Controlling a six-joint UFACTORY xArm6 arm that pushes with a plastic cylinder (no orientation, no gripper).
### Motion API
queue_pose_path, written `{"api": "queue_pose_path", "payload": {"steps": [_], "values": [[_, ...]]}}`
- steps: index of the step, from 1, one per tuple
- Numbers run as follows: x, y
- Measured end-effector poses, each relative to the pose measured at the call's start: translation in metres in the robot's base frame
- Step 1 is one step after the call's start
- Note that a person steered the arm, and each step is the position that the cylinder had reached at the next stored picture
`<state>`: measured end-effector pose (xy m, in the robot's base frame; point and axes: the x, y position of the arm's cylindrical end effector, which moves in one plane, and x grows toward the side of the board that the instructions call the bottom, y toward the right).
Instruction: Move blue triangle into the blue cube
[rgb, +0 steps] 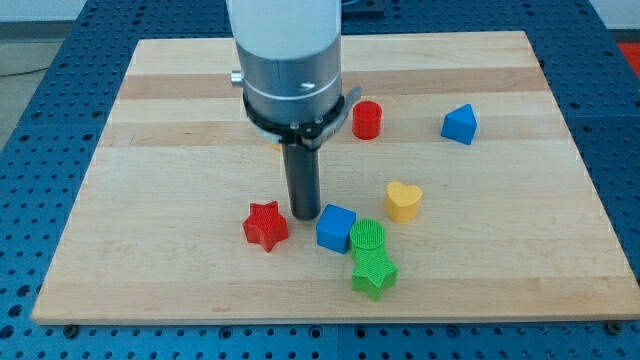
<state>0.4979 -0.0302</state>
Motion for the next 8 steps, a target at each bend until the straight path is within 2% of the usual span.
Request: {"api": "queue_pose_path", "payload": {"steps": [1, 2, 3, 4, 6, 7, 8], "values": [[-0.027, 0.067], [-0.034, 0.151], [-0.051, 0.207], [-0.113, 0.213], [-0.146, 0.209], [-0.166, 0.177], [-0.166, 0.139]]}}
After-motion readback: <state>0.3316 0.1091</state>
